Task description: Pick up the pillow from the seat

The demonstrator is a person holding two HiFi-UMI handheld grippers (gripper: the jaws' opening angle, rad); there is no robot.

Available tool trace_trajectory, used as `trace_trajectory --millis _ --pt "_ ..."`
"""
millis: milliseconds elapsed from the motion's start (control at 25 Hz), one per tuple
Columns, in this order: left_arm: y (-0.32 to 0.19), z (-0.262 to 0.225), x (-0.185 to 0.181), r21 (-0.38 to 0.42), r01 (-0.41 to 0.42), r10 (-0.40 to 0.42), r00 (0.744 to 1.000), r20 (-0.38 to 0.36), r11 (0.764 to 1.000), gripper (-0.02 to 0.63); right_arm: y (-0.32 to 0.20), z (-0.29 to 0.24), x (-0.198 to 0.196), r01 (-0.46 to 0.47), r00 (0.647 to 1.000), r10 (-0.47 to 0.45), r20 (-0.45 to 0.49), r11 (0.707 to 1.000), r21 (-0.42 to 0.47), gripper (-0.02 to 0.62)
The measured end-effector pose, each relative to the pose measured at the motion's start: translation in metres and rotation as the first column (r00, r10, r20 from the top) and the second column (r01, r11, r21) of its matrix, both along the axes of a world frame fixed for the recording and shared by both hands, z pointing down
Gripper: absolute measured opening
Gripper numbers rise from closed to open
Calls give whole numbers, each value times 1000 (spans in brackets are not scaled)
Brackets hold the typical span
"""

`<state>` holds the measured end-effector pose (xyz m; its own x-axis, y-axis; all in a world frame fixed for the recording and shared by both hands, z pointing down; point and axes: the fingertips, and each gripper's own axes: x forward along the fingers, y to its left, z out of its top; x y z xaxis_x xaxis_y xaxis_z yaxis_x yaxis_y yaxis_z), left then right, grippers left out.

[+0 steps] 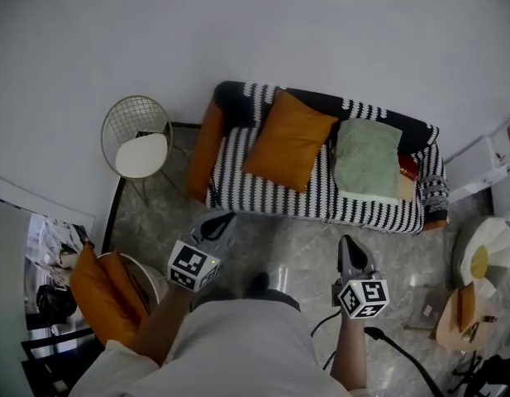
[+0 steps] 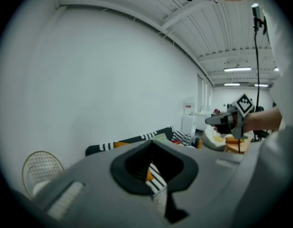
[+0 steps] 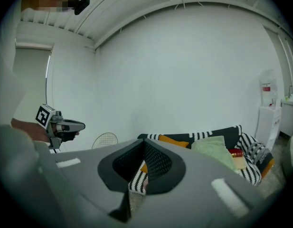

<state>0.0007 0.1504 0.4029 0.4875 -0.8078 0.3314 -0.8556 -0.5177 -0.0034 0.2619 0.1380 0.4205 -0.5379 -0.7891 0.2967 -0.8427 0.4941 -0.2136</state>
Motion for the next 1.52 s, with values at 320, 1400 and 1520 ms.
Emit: trace_trajectory --millis 320,1400,1520 --pt "-10 4 6 -15 12 -12 1000 2 1000 -2 -17 4 2 26 1000 -26 -13 1000 -9 5" --pt "-151 12 -71 -24 -33 32 999 -27 999 -2 -134 13 -67 -59 997 57 -49 997 -43 5" --pt "-176 12 -81 -24 -52 52 998 -25 998 -2 -156 12 -80 -70 996 68 -51 997 -44 5"
